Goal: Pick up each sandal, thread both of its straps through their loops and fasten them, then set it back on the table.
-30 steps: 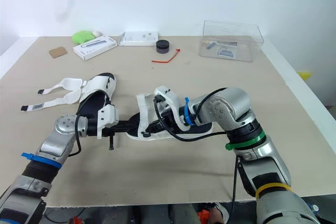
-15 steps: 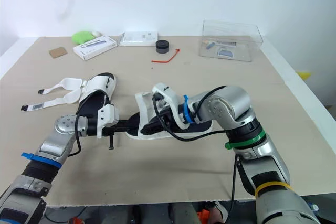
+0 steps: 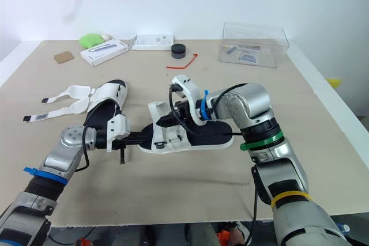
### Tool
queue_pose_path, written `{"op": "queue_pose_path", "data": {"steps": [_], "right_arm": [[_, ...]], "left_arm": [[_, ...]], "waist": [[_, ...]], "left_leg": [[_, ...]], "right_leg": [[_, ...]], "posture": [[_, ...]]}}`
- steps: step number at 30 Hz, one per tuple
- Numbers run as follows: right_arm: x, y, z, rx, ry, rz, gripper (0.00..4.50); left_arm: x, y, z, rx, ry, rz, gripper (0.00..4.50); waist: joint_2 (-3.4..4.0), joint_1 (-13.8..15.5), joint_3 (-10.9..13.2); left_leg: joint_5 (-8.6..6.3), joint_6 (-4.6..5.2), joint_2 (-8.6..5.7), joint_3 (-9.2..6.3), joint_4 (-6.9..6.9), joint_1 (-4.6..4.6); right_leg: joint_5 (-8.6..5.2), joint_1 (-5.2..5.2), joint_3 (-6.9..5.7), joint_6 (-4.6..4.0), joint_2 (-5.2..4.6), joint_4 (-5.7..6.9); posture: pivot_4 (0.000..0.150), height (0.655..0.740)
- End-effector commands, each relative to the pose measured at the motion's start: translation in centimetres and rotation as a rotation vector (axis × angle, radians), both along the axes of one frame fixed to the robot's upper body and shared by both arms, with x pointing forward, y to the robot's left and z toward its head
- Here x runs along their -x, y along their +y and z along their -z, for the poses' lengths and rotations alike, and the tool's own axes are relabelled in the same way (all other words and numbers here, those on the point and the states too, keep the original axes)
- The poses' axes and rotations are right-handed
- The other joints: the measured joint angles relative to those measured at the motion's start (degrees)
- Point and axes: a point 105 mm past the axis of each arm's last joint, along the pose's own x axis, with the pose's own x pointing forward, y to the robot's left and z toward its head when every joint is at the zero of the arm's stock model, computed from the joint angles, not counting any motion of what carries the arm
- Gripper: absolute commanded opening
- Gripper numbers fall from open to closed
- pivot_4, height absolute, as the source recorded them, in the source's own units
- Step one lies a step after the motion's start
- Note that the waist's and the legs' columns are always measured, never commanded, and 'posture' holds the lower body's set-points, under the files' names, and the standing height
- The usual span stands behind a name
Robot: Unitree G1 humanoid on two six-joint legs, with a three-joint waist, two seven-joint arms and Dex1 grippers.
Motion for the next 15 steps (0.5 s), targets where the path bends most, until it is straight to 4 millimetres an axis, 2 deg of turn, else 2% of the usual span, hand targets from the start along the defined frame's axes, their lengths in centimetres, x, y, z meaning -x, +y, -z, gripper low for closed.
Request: {"op": "queue_pose_path", "data": {"steps": [1,4,15], "right_arm": [[0.7,0.7,-1.6,-0.03,-0.013,-0.049,1.46],[1.3,0.8,-1.6,-0.031,0.0,-0.072,0.12],[2.9,0.9,-0.2,-0.002,-0.013,-0.107,0.12]], "left_arm": [[0.0,1.0,2.1,-0.067,0.067,-0.046,0.0],[0.1,1.0,2.2,-0.067,0.068,-0.047,0.0],[0.0,1.1,2.1,-0.068,0.068,-0.05,0.0]], "waist": [[0.0,0.0,0.0],[0.01,0.0,0.0],[0.01,0.0,0.0]], "left_leg": [[0.0,0.0,0.0,0.0,0.0,0.0],[0.0,0.0,0.0,0.01,0.0,-0.01],[0.0,0.0,0.0,-0.01,0.0,-0.01]], "right_leg": [[0.0,0.0,0.0,0.0,0.0,0.0],[0.03,0.0,0.01,-0.06,-0.02,0.0],[-0.01,0.0,-0.02,0.0,-0.02,0.0]], "posture": [[0.15,0.74],[0.15,0.74],[0.15,0.74]]}}
